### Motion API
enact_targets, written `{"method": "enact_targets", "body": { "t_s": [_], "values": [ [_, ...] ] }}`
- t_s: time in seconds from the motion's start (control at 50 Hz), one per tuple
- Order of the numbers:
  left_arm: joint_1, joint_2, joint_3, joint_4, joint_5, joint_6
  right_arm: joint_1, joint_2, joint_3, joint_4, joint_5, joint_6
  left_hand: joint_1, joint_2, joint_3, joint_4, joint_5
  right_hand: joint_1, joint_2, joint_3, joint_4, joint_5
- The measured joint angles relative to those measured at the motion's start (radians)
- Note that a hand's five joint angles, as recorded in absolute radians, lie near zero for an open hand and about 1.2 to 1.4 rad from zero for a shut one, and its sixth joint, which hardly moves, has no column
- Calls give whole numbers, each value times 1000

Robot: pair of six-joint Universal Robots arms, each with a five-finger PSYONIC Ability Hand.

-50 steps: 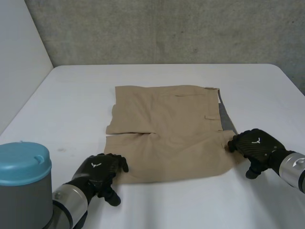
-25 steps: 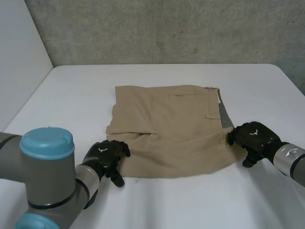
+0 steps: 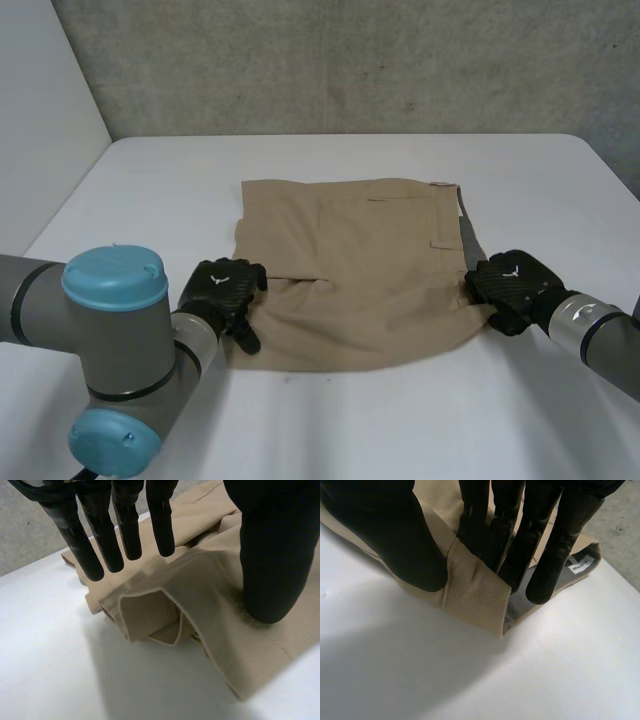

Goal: Fold the shorts.

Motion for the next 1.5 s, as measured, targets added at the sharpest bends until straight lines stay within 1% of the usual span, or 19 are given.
{"method": "enact_targets", "body": {
  "t_s": [0.08, 0.16, 0.26, 0.38, 0.44, 0.46, 0.48, 0.58, 0.6, 0.7, 0.84, 0.92, 0.94, 1.0, 1.02, 1.2, 1.4, 1.5],
  "values": [
    [5, -3, 11, -5, -2, 2, 7, -5, -5, -10, 19, 21, 0, 0, 0, 0, -3, 3, 3, 4, 13, 14],
    [9, 30, 0, -18, -3, 1, 16, -24, -4, -16, 52, 82, 0, 0, 0, 0, -3, 3, 3, 4, 13, 16],
    [19, 131, -60, -45, 0, -3, 33, -51, 4, -15, 113, 173, 0, 0, 0, 0, -1, 3, 3, 4, 13, 22],
    [30, 297, -174, -80, 9, -6, 58, -64, 0, -6, 212, 319, 8, 15, 7, 26, 39, 3, 3, 4, 13, 22],
    [30, 327, -196, -87, 11, -6, 63, -64, -2, -5, 225, 342, 10, 22, 12, 35, 49, 3, 3, 4, 13, 22],
    [28, 379, -239, -102, 17, -6, 73, -64, -6, -3, 241, 373, 52, 65, 53, 79, 91, 3, 3, 4, 13, 22],
    [28, 379, -239, -102, 17, -6, 73, -64, -6, -3, 241, 373, 52, 65, 53, 79, 91, 3, 3, 4, 13, 22],
    [15, 428, -306, -128, 58, -8, 83, -63, -9, -2, 248, 394, 70, 79, 68, 95, 104, 3, 3, 4, 13, 27],
    [11, 430, -317, -133, 71, -8, 84, -63, -9, -2, 247, 395, 192, 197, 185, 208, 213, 3, 3, 4, 13, 30],
    [1, 390, -345, -141, 116, -10, 84, -64, -6, -3, 242, 393, 195, 206, 196, 214, 216, 3, 3, 4, 13, 33],
    [10, 284, -314, -138, 123, -7, 83, -65, -3, -3, 240, 388, 173, 186, 176, 191, 202, 3, 3, 4, 13, 33],
    [19, 232, -277, -131, 118, -4, 83, -65, -1, -3, 240, 386, 142, 154, 145, 158, 171, 3, 3, 4, 13, 33],
    [23, 213, -260, -124, 116, -3, 84, -66, 1, -3, 239, 386, 103, 120, 109, 124, 135, 3, 3, 4, 13, 33],
    [26, 189, -234, -111, 111, -2, 85, -66, 3, -3, 238, 385, 103, 120, 109, 124, 135, 3, 3, 4, 13, 33],
    [28, 177, -219, -101, 107, -1, 85, -66, 5, -4, 238, 385, 73, 95, 80, 92, 99, 3, 3, 4, 13, 33],
    [29, 102, -130, -48, 65, 1, 86, -67, 18, -4, 232, 384, 73, 91, 80, 90, 94, 3, 3, 12, 13, 33],
    [29, -12, -28, -40, 47, 18, 87, -67, 24, -4, 229, 383, 73, 91, 80, 90, 93, 3, 3, 12, 13, 33],
    [29, -33, 1, -38, 36, 37, 88, -67, 26, -4, 229, 383, 73, 91, 80, 92, 96, 3, 3, 12, 13, 33]
  ]
}}
